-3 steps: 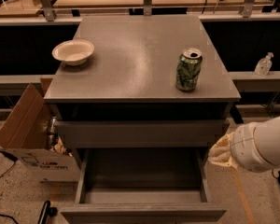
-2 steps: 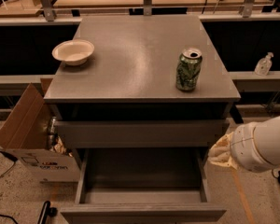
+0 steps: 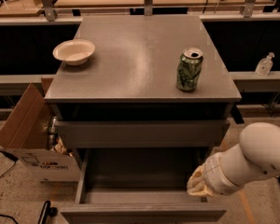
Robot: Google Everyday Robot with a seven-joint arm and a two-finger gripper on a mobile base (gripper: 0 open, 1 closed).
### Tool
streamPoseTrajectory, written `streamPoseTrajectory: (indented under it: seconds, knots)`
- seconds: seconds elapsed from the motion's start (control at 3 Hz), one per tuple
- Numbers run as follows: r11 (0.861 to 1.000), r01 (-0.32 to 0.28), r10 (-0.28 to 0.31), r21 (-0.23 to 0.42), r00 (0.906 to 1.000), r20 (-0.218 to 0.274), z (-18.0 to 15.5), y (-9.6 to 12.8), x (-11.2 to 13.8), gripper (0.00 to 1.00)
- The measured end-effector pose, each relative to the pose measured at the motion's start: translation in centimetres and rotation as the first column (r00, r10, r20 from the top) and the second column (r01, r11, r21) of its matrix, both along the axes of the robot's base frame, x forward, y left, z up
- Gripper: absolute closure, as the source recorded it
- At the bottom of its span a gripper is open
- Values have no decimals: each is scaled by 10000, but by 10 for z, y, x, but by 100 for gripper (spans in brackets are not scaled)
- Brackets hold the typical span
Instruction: Close middle drawer
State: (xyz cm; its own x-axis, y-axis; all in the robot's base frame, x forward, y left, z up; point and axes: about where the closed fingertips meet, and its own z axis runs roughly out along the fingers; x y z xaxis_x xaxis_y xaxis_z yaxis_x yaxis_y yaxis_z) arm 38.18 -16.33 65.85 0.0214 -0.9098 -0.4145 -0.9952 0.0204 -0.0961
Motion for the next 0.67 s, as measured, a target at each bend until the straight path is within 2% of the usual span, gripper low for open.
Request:
streamPoseTrajectory:
  seconds: [0.33,0.67]
  knots:
    - [9962,-419,486,761,9949,-885,-43,10,-21,100]
    - [9967,-323,396,740,9941,-1005,-50,11,-22,100]
